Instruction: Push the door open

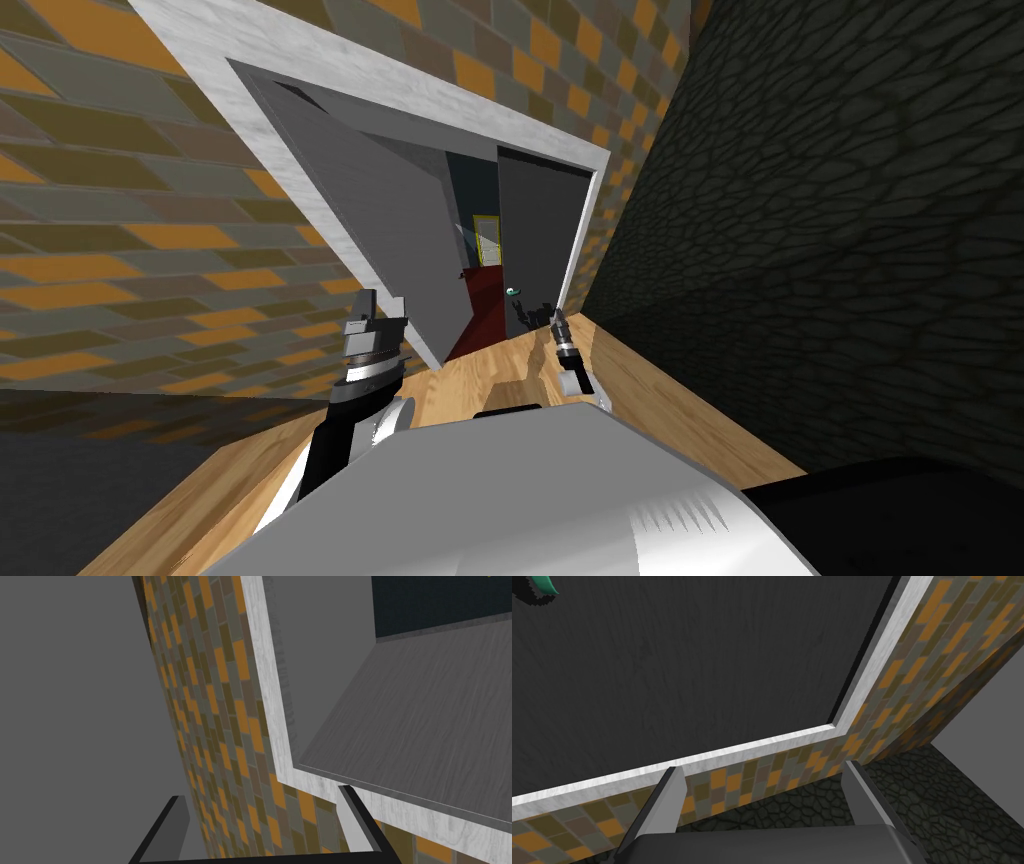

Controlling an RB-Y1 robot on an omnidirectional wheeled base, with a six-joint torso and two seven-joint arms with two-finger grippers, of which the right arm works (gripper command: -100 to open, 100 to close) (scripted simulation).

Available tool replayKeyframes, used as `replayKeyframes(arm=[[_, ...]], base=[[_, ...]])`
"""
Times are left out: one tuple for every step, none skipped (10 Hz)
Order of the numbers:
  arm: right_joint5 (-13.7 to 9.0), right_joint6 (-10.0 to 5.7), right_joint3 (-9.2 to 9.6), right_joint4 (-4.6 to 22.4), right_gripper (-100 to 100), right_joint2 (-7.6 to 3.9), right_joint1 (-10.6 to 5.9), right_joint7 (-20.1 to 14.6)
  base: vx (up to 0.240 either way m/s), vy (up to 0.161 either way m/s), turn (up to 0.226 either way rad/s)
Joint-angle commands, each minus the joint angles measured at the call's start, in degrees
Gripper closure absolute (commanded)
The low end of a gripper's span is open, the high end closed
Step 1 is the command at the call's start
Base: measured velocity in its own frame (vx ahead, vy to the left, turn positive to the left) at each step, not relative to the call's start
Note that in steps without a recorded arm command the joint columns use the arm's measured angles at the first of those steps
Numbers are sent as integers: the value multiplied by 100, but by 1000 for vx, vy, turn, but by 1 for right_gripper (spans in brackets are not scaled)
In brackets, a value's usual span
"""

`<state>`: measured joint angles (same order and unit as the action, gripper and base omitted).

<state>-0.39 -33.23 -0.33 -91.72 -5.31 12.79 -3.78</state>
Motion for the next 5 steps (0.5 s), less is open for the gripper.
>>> replayKeyframes(arm=[[-12, -80, 18, 286, -100, -11, -123, -3], [-19, -120, 30, 476, -100, -19, -193, -6], [-27, -160, 42, 650, -100, -26, -263, -9], [-34, -200, 53, 824, -100, -33, -333, -12], [-42, -240, 65, 976, -100, -40, -403, -15]], base=[[101, -21, 64], [95, -19, 71], [90, -16, 76], [96, -15, 49], [93, -4, 75]])
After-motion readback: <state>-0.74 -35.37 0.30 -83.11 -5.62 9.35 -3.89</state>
